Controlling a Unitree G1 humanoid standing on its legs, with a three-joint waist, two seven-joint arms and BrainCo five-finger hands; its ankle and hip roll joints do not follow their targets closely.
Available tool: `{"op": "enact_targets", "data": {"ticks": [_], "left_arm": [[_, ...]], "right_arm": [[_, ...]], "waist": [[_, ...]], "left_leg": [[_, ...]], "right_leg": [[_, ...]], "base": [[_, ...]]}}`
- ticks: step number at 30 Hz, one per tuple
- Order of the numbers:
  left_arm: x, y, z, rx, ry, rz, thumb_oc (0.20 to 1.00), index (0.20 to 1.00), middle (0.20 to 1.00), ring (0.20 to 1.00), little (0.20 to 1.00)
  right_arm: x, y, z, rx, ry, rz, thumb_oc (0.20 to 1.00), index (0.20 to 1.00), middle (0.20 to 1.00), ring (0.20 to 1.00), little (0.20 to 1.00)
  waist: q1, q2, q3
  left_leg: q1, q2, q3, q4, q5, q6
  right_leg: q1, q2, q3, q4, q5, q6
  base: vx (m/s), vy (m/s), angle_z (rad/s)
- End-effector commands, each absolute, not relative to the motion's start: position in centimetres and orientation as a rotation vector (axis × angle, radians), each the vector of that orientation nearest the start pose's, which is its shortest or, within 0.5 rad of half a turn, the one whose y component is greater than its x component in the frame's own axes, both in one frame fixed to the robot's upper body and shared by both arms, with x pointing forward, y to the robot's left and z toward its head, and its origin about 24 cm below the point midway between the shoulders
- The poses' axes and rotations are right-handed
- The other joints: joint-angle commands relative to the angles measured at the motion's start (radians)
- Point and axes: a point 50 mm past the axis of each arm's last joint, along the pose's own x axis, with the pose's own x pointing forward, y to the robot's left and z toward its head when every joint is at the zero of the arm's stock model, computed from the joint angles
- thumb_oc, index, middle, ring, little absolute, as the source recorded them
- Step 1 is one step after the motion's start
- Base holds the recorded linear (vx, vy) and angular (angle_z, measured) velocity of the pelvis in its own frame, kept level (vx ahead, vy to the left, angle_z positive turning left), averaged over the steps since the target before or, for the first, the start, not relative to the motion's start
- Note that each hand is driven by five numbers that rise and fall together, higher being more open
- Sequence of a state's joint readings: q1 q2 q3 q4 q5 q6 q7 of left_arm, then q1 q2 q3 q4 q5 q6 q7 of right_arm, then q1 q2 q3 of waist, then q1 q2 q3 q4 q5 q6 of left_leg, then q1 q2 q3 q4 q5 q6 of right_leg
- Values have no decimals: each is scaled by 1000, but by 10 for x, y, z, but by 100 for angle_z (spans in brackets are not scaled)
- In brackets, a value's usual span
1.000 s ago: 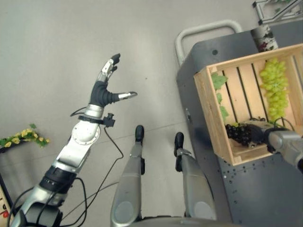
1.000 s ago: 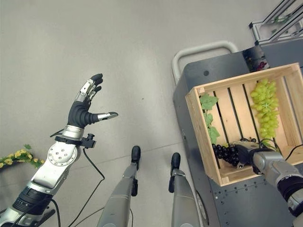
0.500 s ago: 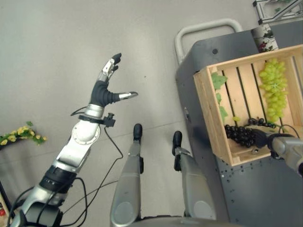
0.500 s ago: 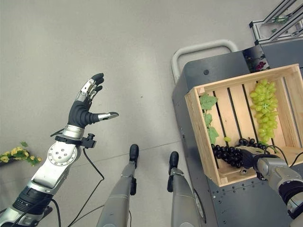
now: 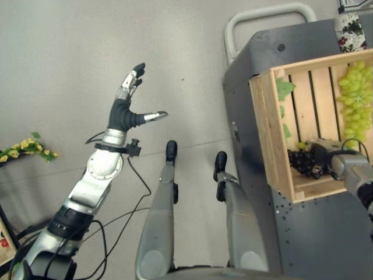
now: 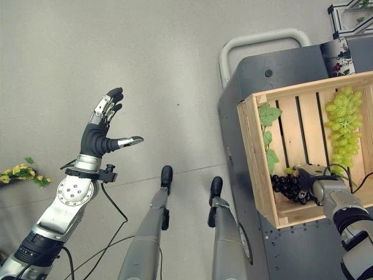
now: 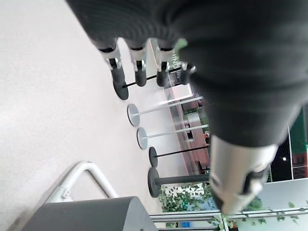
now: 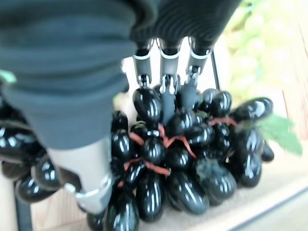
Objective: Pick up the fruits from the basket on one side to the basket on the other side
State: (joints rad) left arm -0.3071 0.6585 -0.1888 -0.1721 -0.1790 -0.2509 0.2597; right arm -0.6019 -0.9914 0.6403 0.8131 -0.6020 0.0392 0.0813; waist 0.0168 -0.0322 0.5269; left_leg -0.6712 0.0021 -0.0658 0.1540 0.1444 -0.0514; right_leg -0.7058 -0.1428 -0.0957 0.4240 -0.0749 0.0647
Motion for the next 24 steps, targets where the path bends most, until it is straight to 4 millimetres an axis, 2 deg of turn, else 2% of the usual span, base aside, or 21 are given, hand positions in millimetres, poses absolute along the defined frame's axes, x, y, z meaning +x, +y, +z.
{"op": "enact_targets", "data": {"ticks": [1,4,5,7,8,11,13,14,17,18,21,24], "left_arm": [[260,189,215,331,-819,-24,1000,1000,1000,1000,1000],[259,188,218,330,-833,-24,1000,1000,1000,1000,1000],[259,187,217,326,-831,-29,1000,1000,1000,1000,1000],[258,186,218,322,-837,-33,1000,1000,1000,1000,1000],[258,186,218,321,-842,-33,1000,1000,1000,1000,1000],[259,184,218,309,-840,-40,1000,1000,1000,1000,1000],[260,183,218,298,-843,-43,1000,1000,1000,1000,1000],[261,183,217,293,-840,-42,1000,1000,1000,1000,1000],[261,183,216,292,-835,-33,1000,1000,1000,1000,1000],[262,185,215,298,-826,-24,1000,1000,1000,1000,1000],[261,186,214,311,-824,-16,1000,1000,1000,1000,1000],[261,188,212,318,-815,-10,1000,1000,1000,1000,1000]], "right_arm": [[303,-353,78,-1858,604,229,1000,1000,1000,1000,1000],[301,-357,76,-1855,624,223,1000,1000,1000,1000,1000],[300,-359,72,-1852,639,226,652,652,652,652,652],[298,-363,69,-1857,680,221,426,426,426,426,426],[299,-363,67,-1860,690,227,351,351,351,351,351],[298,-367,59,-1849,748,224,395,395,395,395,395],[299,-368,56,-1858,776,228,322,322,322,322,322],[303,-367,58,-1876,778,230,200,200,200,200,200],[308,-361,61,-1888,759,252,200,200,200,200,200],[316,-349,70,-1914,683,281,200,200,200,200,200],[321,-340,79,-1920,612,303,200,200,200,200,200],[319,-338,86,-1924,590,319,200,200,200,200,200]], "waist": [[-13,32,-7],[-13,34,-7],[-10,38,-7],[-7,42,-7],[-7,45,-7],[-2,53,-7],[0,59,-7],[3,61,-7],[2,61,-7],[-3,57,-7],[-8,51,-7],[-13,46,-7]], "left_leg": [[-51,12,20,156,-134,0],[-67,8,19,160,-127,1],[-60,9,19,166,-138,1],[-67,8,20,168,-138,1],[-71,8,21,170,-137,1],[-73,7,21,175,-139,1],[-74,6,20,174,-139,1],[-73,6,21,173,-138,1],[-72,7,22,172,-138,1],[-71,10,23,171,-138,0],[-67,12,25,167,-137,-1],[-63,13,27,161,-136,-1]], "right_leg": [[4,-19,-9,-105,85,61],[-10,-21,-8,-103,93,60],[-6,-20,-7,-96,83,61],[-10,-22,-6,-94,82,61],[-16,-21,-5,-90,83,61],[-19,-21,-5,-87,81,60],[-20,-21,-4,-87,80,60],[-21,-20,-5,-87,80,59],[-23,-18,-4,-85,79,58],[-25,-16,-1,-87,79,58],[-23,-15,1,-89,80,58],[-19,-17,0,-95,80,59]], "base": [[0,0,0],[0,0,0],[0,0,0],[0,0,0],[0,0,0],[0,0,0],[0,0,0],[0,0,0],[0,0,0],[0,0,0],[5,-3,-3],[4,-7,-4]]}}
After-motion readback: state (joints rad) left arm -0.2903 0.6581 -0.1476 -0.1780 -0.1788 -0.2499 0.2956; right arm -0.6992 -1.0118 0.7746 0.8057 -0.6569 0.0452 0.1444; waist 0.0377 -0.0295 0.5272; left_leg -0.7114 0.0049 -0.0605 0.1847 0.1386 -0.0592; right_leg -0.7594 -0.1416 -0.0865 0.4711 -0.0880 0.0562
